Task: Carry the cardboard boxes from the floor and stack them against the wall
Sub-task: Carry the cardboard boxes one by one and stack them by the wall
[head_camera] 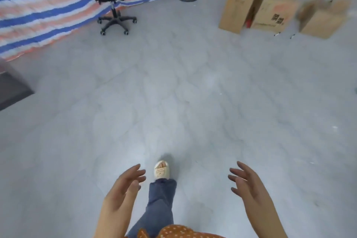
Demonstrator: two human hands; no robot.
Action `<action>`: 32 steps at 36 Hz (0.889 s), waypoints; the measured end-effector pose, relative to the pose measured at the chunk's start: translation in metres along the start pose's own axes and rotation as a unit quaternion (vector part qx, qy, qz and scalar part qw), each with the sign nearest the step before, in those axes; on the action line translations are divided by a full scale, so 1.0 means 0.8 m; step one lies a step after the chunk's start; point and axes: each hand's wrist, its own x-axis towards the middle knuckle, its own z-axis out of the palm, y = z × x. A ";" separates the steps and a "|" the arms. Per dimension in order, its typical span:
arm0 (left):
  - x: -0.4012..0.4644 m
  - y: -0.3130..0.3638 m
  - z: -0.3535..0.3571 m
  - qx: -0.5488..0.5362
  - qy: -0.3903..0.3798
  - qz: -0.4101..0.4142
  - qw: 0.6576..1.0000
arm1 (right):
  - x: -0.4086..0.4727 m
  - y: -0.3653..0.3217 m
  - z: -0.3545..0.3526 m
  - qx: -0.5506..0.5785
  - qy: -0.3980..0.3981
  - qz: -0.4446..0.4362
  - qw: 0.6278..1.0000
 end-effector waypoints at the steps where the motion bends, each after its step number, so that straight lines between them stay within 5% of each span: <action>1: 0.026 0.008 0.007 0.001 -0.012 0.004 1.000 | 0.019 -0.004 0.002 0.007 0.011 0.000 1.000; 18: 0.372 0.166 0.125 0.034 -0.187 0.049 0.981 | 0.276 -0.138 0.049 0.074 0.142 -0.005 0.987; 32: 0.577 0.217 0.323 0.026 -0.152 0.050 0.987 | 0.556 -0.192 -0.052 0.084 0.151 -0.005 0.985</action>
